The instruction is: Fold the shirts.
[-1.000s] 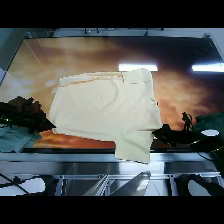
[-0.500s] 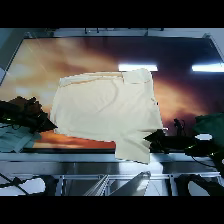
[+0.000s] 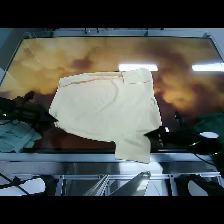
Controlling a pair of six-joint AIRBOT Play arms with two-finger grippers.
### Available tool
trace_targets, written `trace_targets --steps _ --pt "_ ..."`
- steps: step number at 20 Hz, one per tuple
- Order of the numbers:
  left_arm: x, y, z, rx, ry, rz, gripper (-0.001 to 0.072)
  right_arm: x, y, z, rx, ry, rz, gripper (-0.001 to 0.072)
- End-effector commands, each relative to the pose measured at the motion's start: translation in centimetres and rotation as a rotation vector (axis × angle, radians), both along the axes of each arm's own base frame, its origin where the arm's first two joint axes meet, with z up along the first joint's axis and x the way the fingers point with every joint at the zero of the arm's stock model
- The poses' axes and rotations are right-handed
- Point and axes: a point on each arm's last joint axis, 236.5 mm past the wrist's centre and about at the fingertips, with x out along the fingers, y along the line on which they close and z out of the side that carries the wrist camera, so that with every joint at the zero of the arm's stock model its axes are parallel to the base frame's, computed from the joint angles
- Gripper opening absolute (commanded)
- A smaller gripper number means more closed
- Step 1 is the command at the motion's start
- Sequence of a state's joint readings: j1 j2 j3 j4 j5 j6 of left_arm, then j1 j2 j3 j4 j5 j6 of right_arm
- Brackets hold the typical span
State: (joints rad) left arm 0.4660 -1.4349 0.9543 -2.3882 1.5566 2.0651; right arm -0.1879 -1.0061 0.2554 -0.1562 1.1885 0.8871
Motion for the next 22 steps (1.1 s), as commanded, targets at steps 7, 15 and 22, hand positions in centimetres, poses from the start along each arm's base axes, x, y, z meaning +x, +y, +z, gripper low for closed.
trace_targets --steps 7,15,22 --pt "-3.0 -5.1 34.0 -0.014 -1.004 -0.215 0.0033 -3.1 -8.2 46.6 -0.215 -1.512 -0.373 0.0017" --pt "-6.6 -5.5 42.1 0.286 -1.314 -0.210 0.0033 1.9 -10.8 49.6 -0.399 -1.501 -0.328 0.0017" --pt "9.8 -4.4 24.8 0.057 -0.954 -0.189 0.0033 22.6 -8.2 27.4 -0.455 -1.036 -0.097 0.0016"
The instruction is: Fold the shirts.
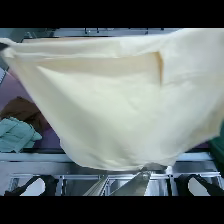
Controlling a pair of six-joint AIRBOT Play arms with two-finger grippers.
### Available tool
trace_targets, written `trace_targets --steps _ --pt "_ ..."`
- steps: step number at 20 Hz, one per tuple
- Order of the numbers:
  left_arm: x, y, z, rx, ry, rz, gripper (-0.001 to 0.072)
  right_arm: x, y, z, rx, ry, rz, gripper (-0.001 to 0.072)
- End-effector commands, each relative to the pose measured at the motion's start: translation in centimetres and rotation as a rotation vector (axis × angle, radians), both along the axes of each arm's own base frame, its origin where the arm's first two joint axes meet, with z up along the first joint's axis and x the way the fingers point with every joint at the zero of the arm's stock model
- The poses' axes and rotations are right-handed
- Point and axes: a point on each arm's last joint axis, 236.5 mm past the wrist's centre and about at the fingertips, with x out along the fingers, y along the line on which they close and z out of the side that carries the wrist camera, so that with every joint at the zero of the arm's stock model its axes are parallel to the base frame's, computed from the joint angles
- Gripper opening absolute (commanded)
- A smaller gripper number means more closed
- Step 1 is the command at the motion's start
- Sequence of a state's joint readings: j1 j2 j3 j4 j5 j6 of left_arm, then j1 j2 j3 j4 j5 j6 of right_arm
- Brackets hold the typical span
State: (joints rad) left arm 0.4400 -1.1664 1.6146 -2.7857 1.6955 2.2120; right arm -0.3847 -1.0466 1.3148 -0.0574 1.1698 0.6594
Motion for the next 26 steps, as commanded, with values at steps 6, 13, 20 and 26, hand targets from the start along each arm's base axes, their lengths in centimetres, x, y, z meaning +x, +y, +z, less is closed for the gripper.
trace_targets --steps 6,13,20,26 --pt "15.3 1.7 -28.3 -0.064 0.480 0.104 0.0033 16.9 -0.1 -28.0 -0.010 0.450 -0.102 0.0016" --pt "19.8 1.8 -31.5 -0.125 0.542 0.092 0.0028 19.6 -3.2 -30.6 0.045 0.446 -0.224 0.0342" --pt "18.5 5.2 -27.8 -0.183 0.645 0.098 0.0720 9.0 -7.2 -33.5 0.123 0.858 0.051 0.0278" --pt "9.2 6.7 -30.1 -0.273 0.975 0.076 0.0648 -5.2 -5.6 -37.6 0.126 1.292 0.166 0.0278"
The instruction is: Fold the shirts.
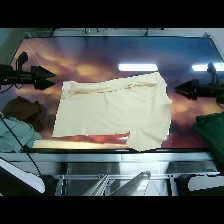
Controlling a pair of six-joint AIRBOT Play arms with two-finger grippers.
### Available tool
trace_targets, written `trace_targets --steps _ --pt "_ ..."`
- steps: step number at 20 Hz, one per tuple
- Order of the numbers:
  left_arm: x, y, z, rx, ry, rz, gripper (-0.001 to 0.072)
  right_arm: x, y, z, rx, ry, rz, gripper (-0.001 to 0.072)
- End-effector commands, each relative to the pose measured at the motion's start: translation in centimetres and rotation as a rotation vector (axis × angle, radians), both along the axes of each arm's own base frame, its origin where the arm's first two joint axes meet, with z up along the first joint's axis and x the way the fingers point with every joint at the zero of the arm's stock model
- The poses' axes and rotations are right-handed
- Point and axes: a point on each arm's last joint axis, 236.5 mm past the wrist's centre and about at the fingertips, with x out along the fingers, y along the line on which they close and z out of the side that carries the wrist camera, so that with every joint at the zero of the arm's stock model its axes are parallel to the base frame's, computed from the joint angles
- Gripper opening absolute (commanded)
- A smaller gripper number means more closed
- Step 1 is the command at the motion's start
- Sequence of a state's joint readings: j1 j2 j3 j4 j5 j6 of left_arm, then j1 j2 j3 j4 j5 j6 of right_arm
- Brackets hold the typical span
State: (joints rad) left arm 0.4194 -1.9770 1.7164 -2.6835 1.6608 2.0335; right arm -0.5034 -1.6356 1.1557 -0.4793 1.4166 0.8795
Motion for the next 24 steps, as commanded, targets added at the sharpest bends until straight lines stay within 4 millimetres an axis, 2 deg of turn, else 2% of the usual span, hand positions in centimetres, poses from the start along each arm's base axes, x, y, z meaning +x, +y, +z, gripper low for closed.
trace_targets --steps 1,3,4,5,8,10,12,14,15,18,19,20,21,22,24 --pt "-7.3 -0.1 -2.5 0.004 0.182 -0.044 0.0648 -9.0 1.6 -1.9 0.012 0.274 0.017 0.0278" --pt "-11.9 1.0 -6.2 0.151 0.281 -0.049 0.0648 -13.1 1.7 -4.2 -0.088 0.423 -0.091 0.0284" --pt "-13.8 1.9 -7.7 0.222 0.322 -0.039 0.0648 -15.1 1.3 -5.6 -0.148 0.504 -0.149 0.0362" --pt "-15.1 2.6 -8.6 0.259 0.346 -0.018 0.0648 -17.0 1.3 -6.6 -0.183 0.572 -0.187 0.0524" --pt "-17.7 3.0 -9.1 0.250 0.390 0.048 0.0648 -21.0 3.5 -8.2 -0.150 0.681 -0.205 0.0534" --pt "-19.0 2.9 -9.4 0.233 0.421 0.070 0.0648 -22.1 4.2 -9.8 -0.138 0.713 -0.236 0.0533" --pt "-19.8 2.8 -10.0 0.222 0.444 0.089 0.0648 -21.8 4.8 -11.1 -0.111 0.693 -0.284 0.0533" --pt "-20.3 2.6 -10.8 0.227 0.455 0.097 0.0648 -20.4 5.5 -11.3 -0.047 0.646 -0.314 0.0514" --pt "-20.3 2.6 -11.0 0.232 0.447 0.100 0.0648 -19.5 5.8 -11.3 -0.011 0.620 -0.324 0.0492" --pt "-19.5 3.3 -11.4 0.261 0.426 0.128 0.0648 -16.4 6.9 -11.2 0.076 0.531 -0.357 0.0491" --pt "-19.1 3.6 -11.3 0.269 0.414 0.133 0.0648 -15.9 7.5 -11.2 0.104 0.526 -0.354 0.0486" --pt "-18.8 3.8 -11.2 0.275 0.406 0.136 0.0648 -15.7 8.2 -11.4 0.121 0.524 -0.341 0.0384" --pt "-18.6 3.9 -11.2 0.281 0.400 0.141 0.0648 -15.8 8.7 -11.7 0.125 0.524 -0.322 0.0226" --pt "-18.5 4.1 -11.4 0.290 0.398 0.148 0.0648 -16.0 9.0 -11.9 0.122 0.519 -0.304 0.0122" --pt "-19.0 4.3 -12.3 0.317 0.409 0.148 0.0648 -16.1 9.1 -11.9 0.115 0.500 -0.284 0.0019"
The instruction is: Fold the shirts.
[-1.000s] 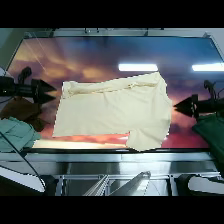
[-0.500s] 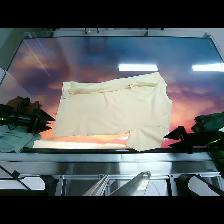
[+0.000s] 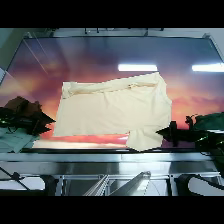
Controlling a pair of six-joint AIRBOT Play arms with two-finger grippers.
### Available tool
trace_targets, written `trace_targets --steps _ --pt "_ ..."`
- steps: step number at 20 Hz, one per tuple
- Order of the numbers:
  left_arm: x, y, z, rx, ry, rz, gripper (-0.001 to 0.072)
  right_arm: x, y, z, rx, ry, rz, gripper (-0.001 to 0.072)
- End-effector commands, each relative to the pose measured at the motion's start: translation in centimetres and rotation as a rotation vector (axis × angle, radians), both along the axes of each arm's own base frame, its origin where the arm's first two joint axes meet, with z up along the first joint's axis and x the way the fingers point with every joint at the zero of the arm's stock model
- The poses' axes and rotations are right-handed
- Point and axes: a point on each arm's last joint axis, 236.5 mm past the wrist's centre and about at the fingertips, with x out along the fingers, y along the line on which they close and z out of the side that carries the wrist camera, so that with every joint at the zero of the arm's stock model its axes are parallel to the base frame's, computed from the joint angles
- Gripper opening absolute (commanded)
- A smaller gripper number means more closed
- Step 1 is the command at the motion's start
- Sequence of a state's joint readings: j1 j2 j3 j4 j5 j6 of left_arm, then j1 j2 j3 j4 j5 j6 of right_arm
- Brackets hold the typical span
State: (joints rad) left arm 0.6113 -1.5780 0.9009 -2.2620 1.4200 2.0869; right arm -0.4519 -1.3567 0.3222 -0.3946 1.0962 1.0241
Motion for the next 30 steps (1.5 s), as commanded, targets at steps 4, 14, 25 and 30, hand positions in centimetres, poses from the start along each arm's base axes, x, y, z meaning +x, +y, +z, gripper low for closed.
trace_targets --steps 4,14,25,30 --pt "-2.2 -1.4 -2.2 0.006 0.055 -0.008 0.0648 0.6 0.3 -0.5 -0.012 -0.061 0.018 0.0019" --pt "-1.7 -6.8 -1.8 -0.004 -0.005 -0.211 0.0033 0.6 0.6 0.0 0.005 -0.080 0.030 0.0018" --pt "-2.1 -14.4 38.0 -0.199 -1.119 -0.508 0.0032 2.3 0.9 44.9 -0.118 -1.529 0.061 0.0018" --pt "-8.2 -15.3 54.7 0.418 -1.678 -0.420 0.0032 -4.5 1.7 59.1 -0.641 -1.923 -0.087 0.0019"
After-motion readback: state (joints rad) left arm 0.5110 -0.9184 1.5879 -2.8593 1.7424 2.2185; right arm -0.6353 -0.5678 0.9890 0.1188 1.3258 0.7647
